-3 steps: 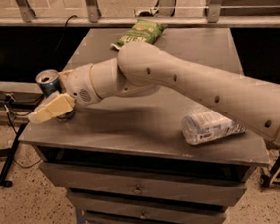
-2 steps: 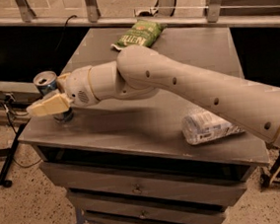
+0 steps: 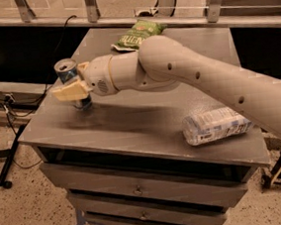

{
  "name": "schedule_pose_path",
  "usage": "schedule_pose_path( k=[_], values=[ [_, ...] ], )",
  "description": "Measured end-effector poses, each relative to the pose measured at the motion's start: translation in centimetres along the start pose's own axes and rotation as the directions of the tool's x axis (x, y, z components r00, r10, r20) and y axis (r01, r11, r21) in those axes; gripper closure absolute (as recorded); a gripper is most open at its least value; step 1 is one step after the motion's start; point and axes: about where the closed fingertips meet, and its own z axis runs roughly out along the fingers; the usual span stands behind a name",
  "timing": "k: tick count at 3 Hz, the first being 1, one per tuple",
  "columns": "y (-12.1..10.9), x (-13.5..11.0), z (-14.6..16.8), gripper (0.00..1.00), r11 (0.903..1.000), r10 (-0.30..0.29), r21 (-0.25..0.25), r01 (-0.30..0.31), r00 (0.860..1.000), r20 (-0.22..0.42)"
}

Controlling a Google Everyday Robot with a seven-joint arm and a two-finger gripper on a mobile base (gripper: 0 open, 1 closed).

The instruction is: Move redbull can near green jalapeno chip bag

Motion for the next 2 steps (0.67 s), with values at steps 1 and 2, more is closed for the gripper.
schedule_pose_path(
  k=[1,2],
  values=[
    [-3.71,-1.58,-6.48,1.00,0.9933,-0.036,0.108,0.040,0.999,-0.030],
    [-3.92,-1.67,-6.69,1.00,0.9928,-0.039,0.112,0.042,0.999,-0.032]
  ],
)
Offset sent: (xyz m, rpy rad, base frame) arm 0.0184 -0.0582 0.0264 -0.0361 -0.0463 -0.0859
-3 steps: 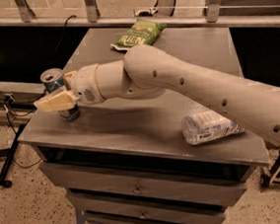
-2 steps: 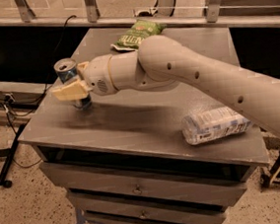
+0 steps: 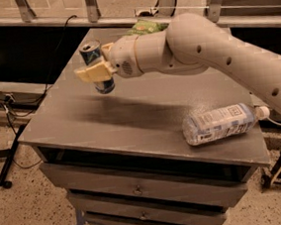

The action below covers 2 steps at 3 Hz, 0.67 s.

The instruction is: Move redbull can near green jalapeno chip bag

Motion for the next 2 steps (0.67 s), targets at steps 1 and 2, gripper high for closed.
schedule_pose_path(
  k=[1,2],
  values=[
    [-0.3,0.1,-0.3,1.00,0.9998,0.009,0.017,-0.009,1.000,0.010],
    [-5.4,1.2,-2.2,1.00,0.9922,-0.006,0.124,0.004,1.000,0.017]
  ],
)
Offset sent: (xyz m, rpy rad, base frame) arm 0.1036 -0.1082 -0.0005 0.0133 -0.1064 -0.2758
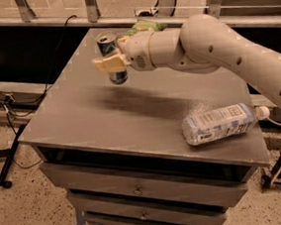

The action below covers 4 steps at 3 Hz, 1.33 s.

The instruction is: Move redbull can near green jalapeno chip bag

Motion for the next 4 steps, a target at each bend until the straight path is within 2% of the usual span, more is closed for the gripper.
schedule_pose_path(
  k=[1,2,3,4],
  values=[
    [-6.1,0.3,-1.4,1.00,0.9947,-0.041,0.094,0.042,0.999,-0.008],
    [-12.7,0.3,-3.6,1.00,0.9798,-0.055,0.192,0.055,0.998,-0.004],
    [-17.8,1.1,-5.0,1.00,0.9651,-0.035,0.260,0.030,0.999,0.015],
    [-21.1,2.8,-6.0,1.00,0.9524,0.006,0.305,-0.010,1.000,0.013]
  ],
)
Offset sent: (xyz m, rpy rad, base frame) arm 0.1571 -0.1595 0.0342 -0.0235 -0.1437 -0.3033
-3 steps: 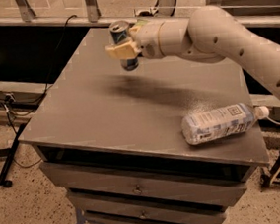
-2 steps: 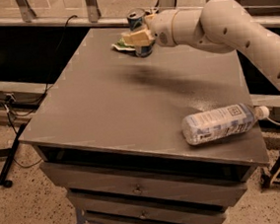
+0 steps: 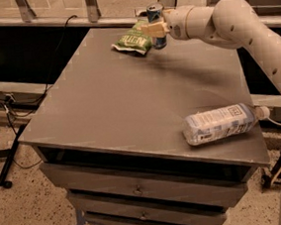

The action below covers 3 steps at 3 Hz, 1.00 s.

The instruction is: Move redbull can near green jalapeno chip bag

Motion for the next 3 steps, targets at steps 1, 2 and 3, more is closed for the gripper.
schedule_pose_path(
  k=[1,2,3],
  values=[
    [-1.9,1.5,-0.1,1.00,0.9987,0.047,0.021,-0.047,0.999,-0.006],
    [-2.8,2.8,0.3,0.83,0.9947,0.102,0.016,-0.102,0.995,-0.003],
    [-3.2,3.9,1.2,0.61,0.9897,0.143,0.009,-0.143,0.990,-0.004]
  ],
)
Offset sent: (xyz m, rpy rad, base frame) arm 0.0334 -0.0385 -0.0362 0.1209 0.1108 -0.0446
